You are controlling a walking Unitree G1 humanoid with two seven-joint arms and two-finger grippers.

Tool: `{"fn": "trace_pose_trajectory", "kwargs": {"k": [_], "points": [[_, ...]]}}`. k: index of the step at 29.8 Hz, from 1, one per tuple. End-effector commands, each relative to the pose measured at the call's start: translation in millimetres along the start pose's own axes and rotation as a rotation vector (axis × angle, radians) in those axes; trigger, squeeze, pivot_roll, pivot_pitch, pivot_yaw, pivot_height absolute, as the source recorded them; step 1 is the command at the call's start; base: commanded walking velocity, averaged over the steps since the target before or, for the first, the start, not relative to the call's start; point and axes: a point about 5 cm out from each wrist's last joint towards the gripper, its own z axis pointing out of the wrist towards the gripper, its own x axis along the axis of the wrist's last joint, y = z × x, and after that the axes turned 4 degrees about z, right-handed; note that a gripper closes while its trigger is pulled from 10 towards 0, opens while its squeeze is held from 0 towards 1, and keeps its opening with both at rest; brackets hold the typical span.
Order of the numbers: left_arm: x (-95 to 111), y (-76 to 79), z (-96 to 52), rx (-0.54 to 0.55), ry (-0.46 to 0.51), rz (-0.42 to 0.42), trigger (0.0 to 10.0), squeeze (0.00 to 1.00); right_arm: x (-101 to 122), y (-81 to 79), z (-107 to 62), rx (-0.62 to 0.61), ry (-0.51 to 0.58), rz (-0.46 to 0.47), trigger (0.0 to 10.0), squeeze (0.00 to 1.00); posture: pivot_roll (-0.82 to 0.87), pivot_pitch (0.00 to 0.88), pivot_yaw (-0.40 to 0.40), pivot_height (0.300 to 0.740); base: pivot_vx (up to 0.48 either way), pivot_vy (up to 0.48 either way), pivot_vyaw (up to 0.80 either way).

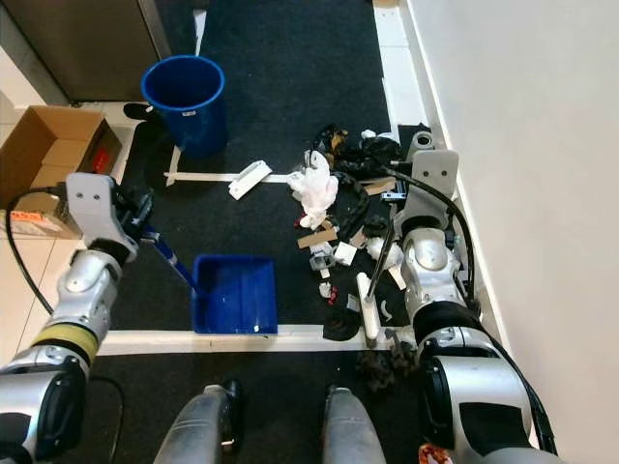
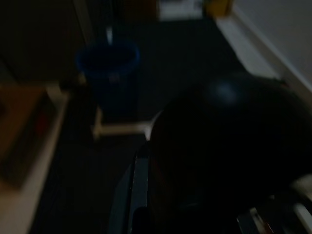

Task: Sweep floor

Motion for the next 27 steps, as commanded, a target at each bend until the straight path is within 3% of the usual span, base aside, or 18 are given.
{"fn": "trace_pose_trajectory", "kwargs": {"k": [1,8,12,13,14,15,20,21,27], "points": [[-18,6.4,-7.5,-0.013,-0.079,-0.030,10.0,0.00,2,0.0,-1.1,0.004,0.032,-0.005,10.0,0.00,-0.09,0.215,-0.003,0.740,0.000,0.000,0.00],[-19,1.3,-6.4,0.001,-0.108,-0.055,10.0,0.00,2,0.2,-1.2,0.004,0.030,-0.004,10.0,0.00,-0.07,0.201,-0.002,0.740,0.000,0.000,0.00],[-17,-4.0,-5.4,0.008,-0.122,-0.022,10.0,0.00,2,-1.5,-0.8,0.009,0.029,-0.001,10.0,0.00,-0.06,0.195,-0.003,0.740,0.000,0.000,0.00],[-15,-5.2,-5.4,0.002,-0.118,-0.002,10.0,0.10,2,-2.7,-0.5,0.012,0.030,0.001,10.0,0.00,-0.05,0.197,-0.005,0.740,0.000,0.000,0.00],[-15,-5.2,-5.4,0.002,-0.118,-0.002,10.0,0.10,2,-2.7,-0.5,0.012,0.030,0.001,10.0,0.00,-0.05,0.197,-0.005,0.740,0.000,0.000,0.00],[-14,-3.5,-5.6,-0.026,-0.106,-0.009,10.0,1.00,2,-3.2,-0.3,0.013,0.030,0.003,10.0,0.00,-0.05,0.197,-0.006,0.740,0.000,0.000,0.00],[-12,-0.5,-4.6,-0.042,-0.103,0.060,10.0,1.00,3,-5.4,0.1,0.018,0.028,0.004,10.0,0.00,-0.04,0.200,-0.008,0.740,0.000,0.000,0.00],[-7,2.1,-2.0,-0.054,-0.080,0.065,10.0,0.00,3,-5.5,0.0,0.019,0.029,0.004,10.0,0.00,-0.04,0.199,-0.004,0.740,0.000,0.000,0.00],[0,5.3,0.7,-0.078,-0.067,0.068,10.0,0.00,3,-3.3,-0.3,0.013,0.033,0.006,10.0,0.00,-0.04,0.198,0.004,0.740,0.000,0.000,0.00]]}}
